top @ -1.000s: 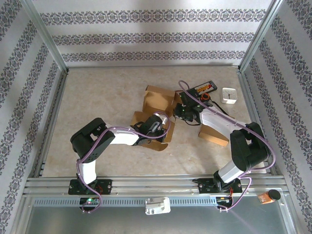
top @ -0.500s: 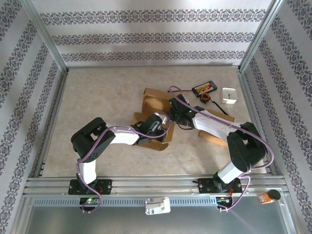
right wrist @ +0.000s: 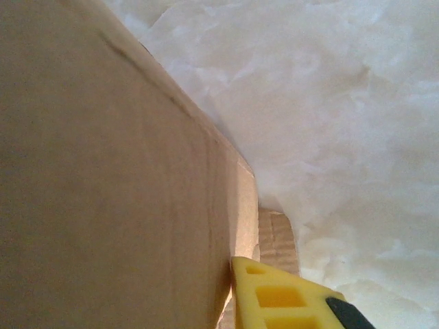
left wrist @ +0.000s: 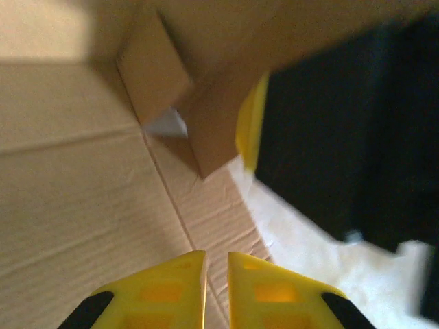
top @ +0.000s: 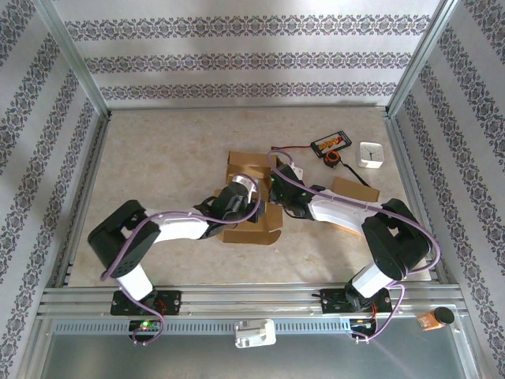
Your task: Fold the paper box
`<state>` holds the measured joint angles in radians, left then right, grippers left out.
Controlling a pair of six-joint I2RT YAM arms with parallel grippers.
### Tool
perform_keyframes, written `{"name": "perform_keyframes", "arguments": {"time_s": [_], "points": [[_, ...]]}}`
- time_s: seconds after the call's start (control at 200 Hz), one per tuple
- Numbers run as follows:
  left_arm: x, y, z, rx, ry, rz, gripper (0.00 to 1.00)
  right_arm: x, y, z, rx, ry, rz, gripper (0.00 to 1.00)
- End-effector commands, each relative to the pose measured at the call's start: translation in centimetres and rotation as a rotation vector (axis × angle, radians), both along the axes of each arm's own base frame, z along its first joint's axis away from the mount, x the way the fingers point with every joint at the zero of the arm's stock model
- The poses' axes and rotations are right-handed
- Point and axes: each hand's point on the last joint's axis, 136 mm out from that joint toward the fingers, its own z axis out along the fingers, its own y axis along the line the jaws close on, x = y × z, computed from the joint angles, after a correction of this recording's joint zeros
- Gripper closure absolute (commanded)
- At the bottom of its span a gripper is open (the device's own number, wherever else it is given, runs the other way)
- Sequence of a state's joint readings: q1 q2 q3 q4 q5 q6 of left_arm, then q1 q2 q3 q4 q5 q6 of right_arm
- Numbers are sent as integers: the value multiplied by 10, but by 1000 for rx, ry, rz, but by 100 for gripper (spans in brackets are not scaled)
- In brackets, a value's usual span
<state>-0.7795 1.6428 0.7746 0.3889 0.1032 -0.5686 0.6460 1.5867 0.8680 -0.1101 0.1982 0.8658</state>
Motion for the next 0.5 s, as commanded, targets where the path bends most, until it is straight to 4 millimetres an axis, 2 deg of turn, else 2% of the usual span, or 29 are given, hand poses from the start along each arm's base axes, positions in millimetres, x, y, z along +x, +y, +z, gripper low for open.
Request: {"name": "perform_keyframes", "arguments": {"time_s": [0.0, 0.205, 0.3, 0.385, 0.495], "points": [[11, 19, 39, -68, -39, 115, 85, -16, -10, -28, -71, 78, 1, 84], [31, 83, 107, -86, -14, 340, 79, -14, -8, -23, -82, 64, 14, 84], [46, 108, 128, -134, 28, 377, 74, -13, -8, -22, -89, 60, 20, 84], [59, 110, 143, -212, 53, 322, 65, -13, -7, -20, -94, 53, 24, 84], [73, 110, 143, -196, 99, 276, 58, -13, -8, -20, -98, 53, 25, 84]]}}
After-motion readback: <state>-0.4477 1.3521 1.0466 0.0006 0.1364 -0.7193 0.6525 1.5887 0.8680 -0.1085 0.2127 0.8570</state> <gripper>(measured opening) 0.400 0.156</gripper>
